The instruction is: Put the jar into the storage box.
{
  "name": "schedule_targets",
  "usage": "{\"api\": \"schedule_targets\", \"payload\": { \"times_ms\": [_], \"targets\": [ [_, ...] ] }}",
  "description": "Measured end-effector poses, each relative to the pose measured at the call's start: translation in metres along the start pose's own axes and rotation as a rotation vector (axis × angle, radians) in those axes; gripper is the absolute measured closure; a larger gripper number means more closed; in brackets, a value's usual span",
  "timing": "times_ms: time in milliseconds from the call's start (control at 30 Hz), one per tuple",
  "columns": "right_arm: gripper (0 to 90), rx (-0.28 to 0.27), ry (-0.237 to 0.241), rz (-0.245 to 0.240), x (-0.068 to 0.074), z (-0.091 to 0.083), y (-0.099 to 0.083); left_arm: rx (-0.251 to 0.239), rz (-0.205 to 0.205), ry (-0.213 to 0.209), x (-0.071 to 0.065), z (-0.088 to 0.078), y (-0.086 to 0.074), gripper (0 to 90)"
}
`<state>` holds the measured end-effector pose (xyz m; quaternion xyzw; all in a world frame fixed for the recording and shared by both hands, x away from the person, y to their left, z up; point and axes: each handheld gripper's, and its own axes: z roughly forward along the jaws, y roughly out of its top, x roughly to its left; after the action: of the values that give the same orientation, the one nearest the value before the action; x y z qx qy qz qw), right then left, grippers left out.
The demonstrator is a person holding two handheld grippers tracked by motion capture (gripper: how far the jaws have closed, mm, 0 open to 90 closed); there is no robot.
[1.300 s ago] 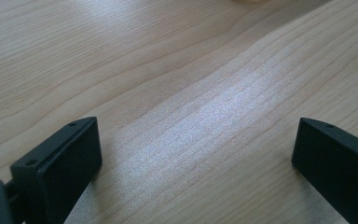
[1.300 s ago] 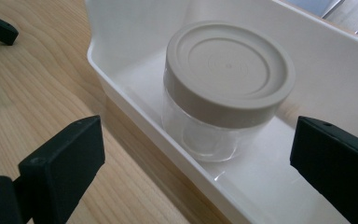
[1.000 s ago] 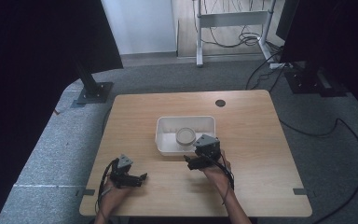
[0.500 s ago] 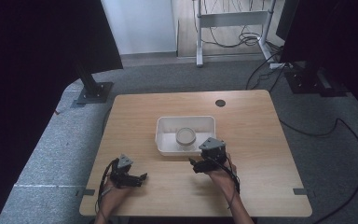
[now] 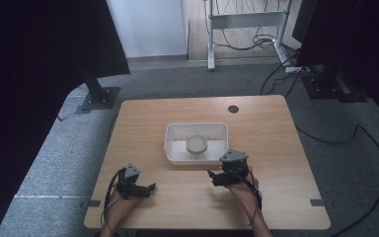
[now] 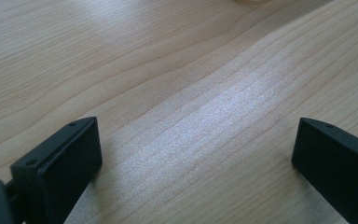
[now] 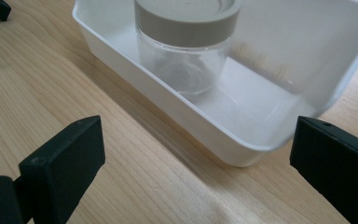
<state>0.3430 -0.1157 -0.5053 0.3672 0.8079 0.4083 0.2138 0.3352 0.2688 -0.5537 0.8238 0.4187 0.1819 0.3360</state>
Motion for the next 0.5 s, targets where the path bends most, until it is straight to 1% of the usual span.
{"api": "schedule_targets", "payload": {
  "times_ms": [200, 500],
  "targets": [
    [2.7, 0.003, -0.007, 0.008, -0.004, -0.005, -0.006, 0.003, 0.002, 0.0, 0.0, 0.0, 0.0, 1.2],
    [2.7, 0.007, -0.031, 0.022, -0.01, -0.016, -0.016, -0.001, -0.003, 0.001, 0.0, 0.0, 0.0, 1.2]
  ]
}}
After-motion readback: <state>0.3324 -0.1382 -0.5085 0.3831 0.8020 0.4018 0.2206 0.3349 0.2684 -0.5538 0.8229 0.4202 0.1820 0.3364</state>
